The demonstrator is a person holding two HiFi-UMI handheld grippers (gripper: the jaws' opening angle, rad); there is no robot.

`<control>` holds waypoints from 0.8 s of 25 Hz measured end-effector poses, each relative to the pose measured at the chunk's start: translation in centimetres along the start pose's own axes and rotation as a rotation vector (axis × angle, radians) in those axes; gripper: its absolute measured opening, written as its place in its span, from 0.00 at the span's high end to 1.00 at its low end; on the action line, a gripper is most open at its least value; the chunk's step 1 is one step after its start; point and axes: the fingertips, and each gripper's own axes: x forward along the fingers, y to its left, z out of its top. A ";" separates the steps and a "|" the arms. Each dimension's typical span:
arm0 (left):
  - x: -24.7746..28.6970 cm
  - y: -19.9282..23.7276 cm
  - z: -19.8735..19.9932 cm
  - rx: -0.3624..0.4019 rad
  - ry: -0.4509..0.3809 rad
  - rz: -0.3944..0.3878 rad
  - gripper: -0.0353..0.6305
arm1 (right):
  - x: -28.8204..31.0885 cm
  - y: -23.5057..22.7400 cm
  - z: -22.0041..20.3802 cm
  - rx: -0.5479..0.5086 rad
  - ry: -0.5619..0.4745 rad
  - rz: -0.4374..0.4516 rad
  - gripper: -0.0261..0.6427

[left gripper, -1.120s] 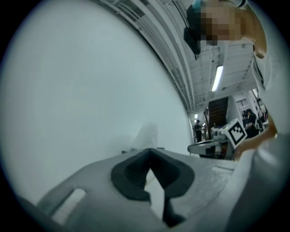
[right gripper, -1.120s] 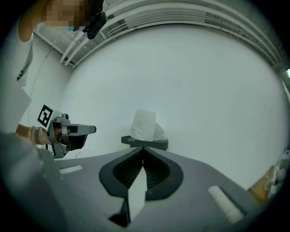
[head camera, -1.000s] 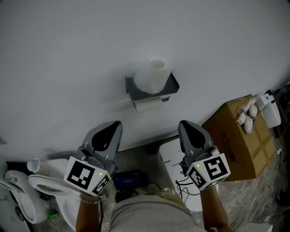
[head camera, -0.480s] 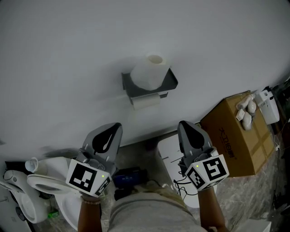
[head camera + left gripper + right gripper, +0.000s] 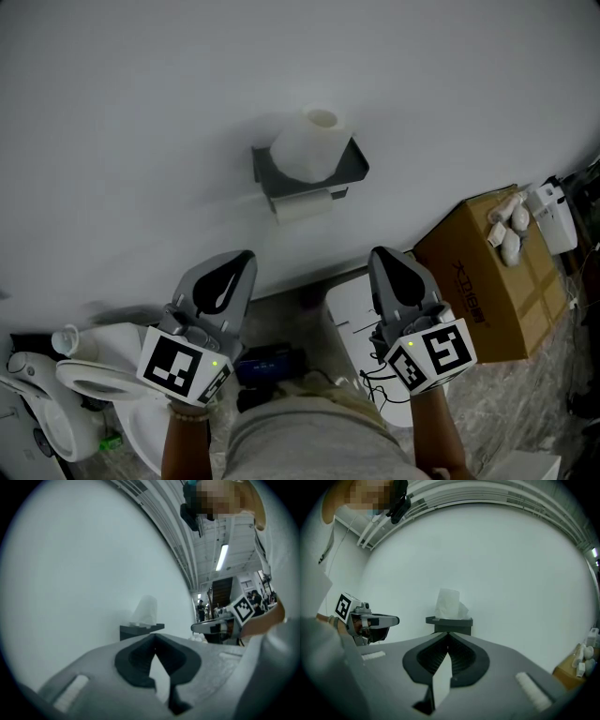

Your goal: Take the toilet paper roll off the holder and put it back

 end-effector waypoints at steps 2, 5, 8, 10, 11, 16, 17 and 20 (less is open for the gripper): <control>0.0 -0.1 0.0 0.001 -0.001 -0.003 0.95 | -0.1 0.1 0.1 -0.002 -0.002 -0.002 0.96; -0.1 -0.2 0.1 0.002 -0.003 -0.008 0.95 | -0.2 0.2 0.2 -0.003 -0.005 -0.005 0.96; -0.1 -0.3 0.3 0.000 -0.008 -0.012 0.95 | -0.3 0.3 0.4 -0.006 -0.006 -0.009 0.96; -0.2 -0.3 0.3 0.001 -0.010 -0.013 0.95 | -0.4 0.3 0.4 -0.007 -0.006 -0.012 0.96; -0.2 -0.4 0.4 0.003 -0.010 -0.014 0.95 | -0.5 0.3 0.5 -0.007 -0.006 -0.014 0.96; -0.3 -0.8 0.6 0.013 -0.015 -0.025 0.95 | -0.7 0.7 0.6 -0.013 -0.004 -0.014 0.96; -0.4 -0.9 0.7 0.016 -0.016 -0.025 0.95 | -0.7 0.8 0.7 -0.014 -0.005 -0.011 0.96; -0.5 -1.0 0.9 0.021 -0.020 -0.024 0.95 | -0.7 1.0 1.0 -0.021 -0.009 -0.006 0.96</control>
